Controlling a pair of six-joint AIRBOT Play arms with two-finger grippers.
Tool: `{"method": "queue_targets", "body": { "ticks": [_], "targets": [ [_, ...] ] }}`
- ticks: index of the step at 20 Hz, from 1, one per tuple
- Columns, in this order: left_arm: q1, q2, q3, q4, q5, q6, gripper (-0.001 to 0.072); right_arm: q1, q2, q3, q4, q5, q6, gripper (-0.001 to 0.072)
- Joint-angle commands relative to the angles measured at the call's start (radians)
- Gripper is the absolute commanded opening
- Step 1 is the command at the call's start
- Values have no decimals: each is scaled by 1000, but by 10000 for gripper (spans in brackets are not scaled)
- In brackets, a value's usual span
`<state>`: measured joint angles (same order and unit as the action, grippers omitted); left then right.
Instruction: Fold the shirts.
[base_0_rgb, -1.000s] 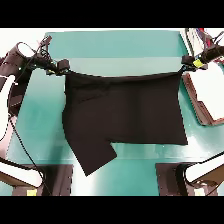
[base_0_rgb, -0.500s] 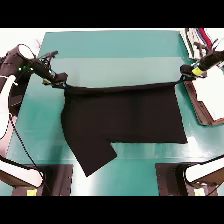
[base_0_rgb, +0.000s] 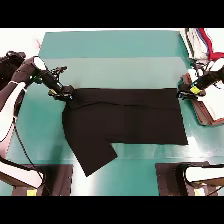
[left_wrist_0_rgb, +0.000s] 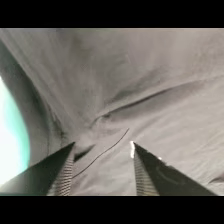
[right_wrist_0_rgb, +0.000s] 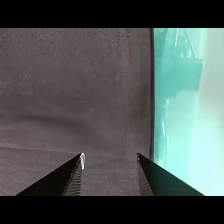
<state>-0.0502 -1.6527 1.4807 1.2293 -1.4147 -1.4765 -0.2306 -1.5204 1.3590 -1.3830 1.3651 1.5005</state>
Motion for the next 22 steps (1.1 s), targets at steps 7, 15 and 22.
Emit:
{"method": "queue_targets", "body": {
  "ticks": [7, 15, 22],
  "targets": [
    [-3, 590, -582, 140, 36, -100, 433, -51, 209, -2, 60, 79, -26, 396],
    [-3, 834, -1095, -186, 162, -137, 433, -51, 261, -2, 161, 58, -28, 395],
    [-92, 834, -1166, -372, 362, -63, 430, -51, 261, -2, 161, 84, -28, 395]
  ]
}}
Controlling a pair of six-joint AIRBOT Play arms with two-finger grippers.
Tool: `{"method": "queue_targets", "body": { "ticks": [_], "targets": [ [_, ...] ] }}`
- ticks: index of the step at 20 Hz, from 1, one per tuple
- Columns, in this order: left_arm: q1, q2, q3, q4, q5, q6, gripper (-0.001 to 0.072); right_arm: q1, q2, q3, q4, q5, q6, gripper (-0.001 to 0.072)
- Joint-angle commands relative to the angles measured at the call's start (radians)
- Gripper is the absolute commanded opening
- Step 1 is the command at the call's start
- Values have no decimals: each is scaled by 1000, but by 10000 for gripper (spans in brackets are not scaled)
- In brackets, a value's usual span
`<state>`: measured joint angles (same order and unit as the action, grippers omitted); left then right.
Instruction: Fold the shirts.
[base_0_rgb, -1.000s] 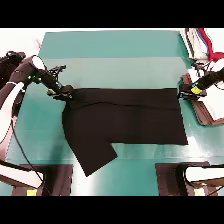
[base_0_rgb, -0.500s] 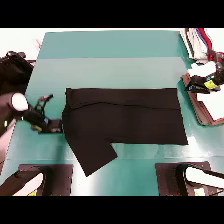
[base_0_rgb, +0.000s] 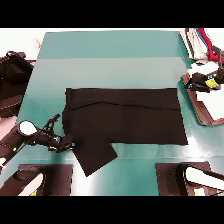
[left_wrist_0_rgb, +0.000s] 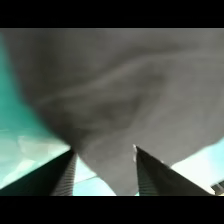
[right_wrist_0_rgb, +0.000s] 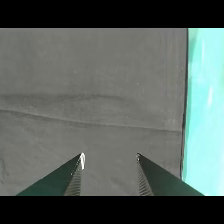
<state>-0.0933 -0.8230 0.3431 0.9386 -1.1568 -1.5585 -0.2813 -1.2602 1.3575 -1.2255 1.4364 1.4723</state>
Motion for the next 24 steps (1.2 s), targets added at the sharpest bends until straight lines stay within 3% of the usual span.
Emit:
{"method": "queue_targets", "body": {
  "ticks": [1, 2, 3, 7, 9, 11, 12, 15, 17, 19, 20, 21, 22, 23, 24],
  "targets": [
    [-61, 5, -27, -125, 122, 19, 354, -1, 1, -1, -5, 27, 0, 395],
    [-62, 5, -24, -156, 124, 23, 158, -11, 2, -6, -16, 45, -2, 395],
    [-62, 5, -13, -159, 119, 27, 24, -31, 11, -34, -34, 61, -8, 394],
    [-62, 5, 44, -145, 66, 50, 25, -177, 115, -312, -131, 63, -8, 407],
    [-62, 5, 62, -142, 50, 72, 25, -286, 164, -476, -136, 63, -8, 611],
    [-62, 5, 65, -141, 56, 75, 25, -378, 179, -626, -127, 52, -8, 596],
    [-62, 5, 65, -138, 54, 75, 25, -404, 174, -689, -121, 49, -9, 555],
    [-62, 5, 65, -138, 54, 75, 25, -422, 146, -808, -42, -8, -23, 546],
    [-62, 5, 65, -138, 53, 75, 25, -415, 147, -851, 56, -97, -27, 498],
    [-62, 5, 65, -137, 53, 75, 25, -379, 172, -857, 90, -171, -27, 369],
    [-62, 5, 65, -133, 52, 75, 25, -351, 194, -856, 90, -200, -26, 359],
    [-62, 5, 65, -130, 50, 75, 25, -324, 216, -856, 89, -222, -27, 282],
    [-62, 5, 65, -127, 39, 75, 25, -294, 236, -856, 81, -238, -27, 127],
    [-62, 5, 66, -115, 9, 75, 24, -270, 254, -856, 70, -240, -27, 23],
    [-62, 6, 68, -93, -34, 74, 23, -253, 274, -856, 70, -232, -27, 23]
  ]
}}
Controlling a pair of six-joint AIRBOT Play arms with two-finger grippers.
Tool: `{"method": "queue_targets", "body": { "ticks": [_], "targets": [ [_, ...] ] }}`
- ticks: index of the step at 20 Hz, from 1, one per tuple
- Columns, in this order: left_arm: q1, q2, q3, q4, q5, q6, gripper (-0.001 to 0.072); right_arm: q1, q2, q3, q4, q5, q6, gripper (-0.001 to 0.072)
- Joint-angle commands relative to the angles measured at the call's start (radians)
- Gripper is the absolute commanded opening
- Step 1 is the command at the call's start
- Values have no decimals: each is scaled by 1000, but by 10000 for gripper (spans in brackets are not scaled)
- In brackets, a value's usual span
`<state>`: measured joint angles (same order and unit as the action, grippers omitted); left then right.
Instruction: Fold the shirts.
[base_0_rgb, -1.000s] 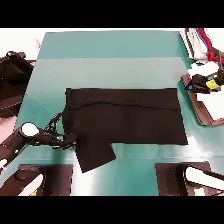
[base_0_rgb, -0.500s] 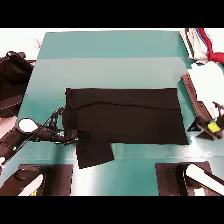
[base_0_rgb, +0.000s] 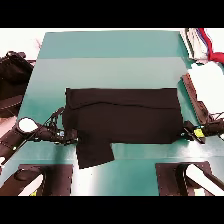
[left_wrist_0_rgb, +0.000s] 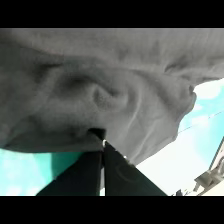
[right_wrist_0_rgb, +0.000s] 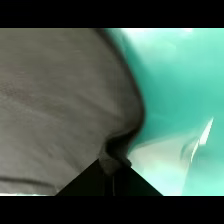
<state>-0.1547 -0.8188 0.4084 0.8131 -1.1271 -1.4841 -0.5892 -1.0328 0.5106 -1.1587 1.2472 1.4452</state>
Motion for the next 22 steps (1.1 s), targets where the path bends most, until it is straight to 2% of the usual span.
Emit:
{"method": "queue_targets", "body": {
  "ticks": [1, 3, 7, 10, 12, 14, 17, 22],
  "targets": [
    [0, 3, 5, 55, -115, 0, 23, 68, 76, -6, 0, -29, 0, 23],
    [0, 58, 6, 99, -184, -18, 23, 89, 145, 27, -67, 40, 1, 23],
    [0, 318, 23, 149, -298, -191, 24, 94, 305, 121, -260, 241, 5, 23],
    [0, 367, 97, 151, -312, -217, 24, 98, 366, 174, -231, 252, 25, 22],
    [0, 321, 163, 171, -253, -187, 24, 98, 325, 219, -187, 227, 30, 22],
    [0, 244, 233, 234, -122, -155, 25, 105, 227, 274, -124, 197, 31, 23],
    [0, 72, 327, 299, 37, -117, 25, 192, 42, 391, -117, 153, 31, 22],
    [4, -251, 515, 307, 181, -78, 25, 301, -252, 610, -115, 114, 76, 23]
  ]
}}
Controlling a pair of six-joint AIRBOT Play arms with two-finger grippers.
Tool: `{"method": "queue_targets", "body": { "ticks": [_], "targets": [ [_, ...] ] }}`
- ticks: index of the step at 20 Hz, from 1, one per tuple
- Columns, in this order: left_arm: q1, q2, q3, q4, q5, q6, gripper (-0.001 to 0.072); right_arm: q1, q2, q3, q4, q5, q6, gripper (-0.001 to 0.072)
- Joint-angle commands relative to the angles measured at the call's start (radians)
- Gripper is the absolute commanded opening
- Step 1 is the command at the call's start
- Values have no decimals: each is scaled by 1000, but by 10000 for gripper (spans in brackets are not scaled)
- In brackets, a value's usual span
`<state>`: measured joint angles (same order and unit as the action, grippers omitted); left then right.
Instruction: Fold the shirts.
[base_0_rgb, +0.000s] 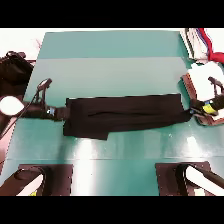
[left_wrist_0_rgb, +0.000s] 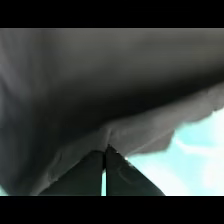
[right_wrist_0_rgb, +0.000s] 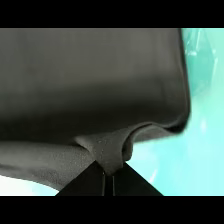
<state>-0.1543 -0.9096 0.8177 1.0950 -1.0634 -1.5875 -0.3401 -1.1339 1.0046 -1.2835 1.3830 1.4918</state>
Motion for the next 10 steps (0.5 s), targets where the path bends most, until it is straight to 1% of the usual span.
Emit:
{"method": "queue_targets", "body": {
  "ticks": [1, 3, 5, 6, 7, 8, 9, 10],
  "targets": [
    [3, -204, 142, 26, 140, 26, 25, 63, -193, 160, 10, -21, 30, 23],
    [3, -274, 196, 26, 154, 25, 25, 79, -257, 233, 10, -18, 29, 23],
    [3, -304, 207, 27, 165, 24, 26, 83, -301, 296, 10, -16, 28, 26],
    [3, -308, 208, 27, 167, 24, 28, 83, -322, 327, 11, -8, 23, 100],
    [3, -307, 209, 28, 166, 24, 197, 74, -341, 359, 11, 2, 0, 279],
    [3, -307, 213, 26, 158, 19, 518, 60, -354, 382, 18, 19, -32, 334],
    [3, -307, 221, 26, 135, 14, 598, 34, -359, 396, 41, 34, -77, 359],
    [3, -307, 234, 26, 103, 14, 593, 1, -358, 396, 81, 34, -111, 416]
  ]
}}
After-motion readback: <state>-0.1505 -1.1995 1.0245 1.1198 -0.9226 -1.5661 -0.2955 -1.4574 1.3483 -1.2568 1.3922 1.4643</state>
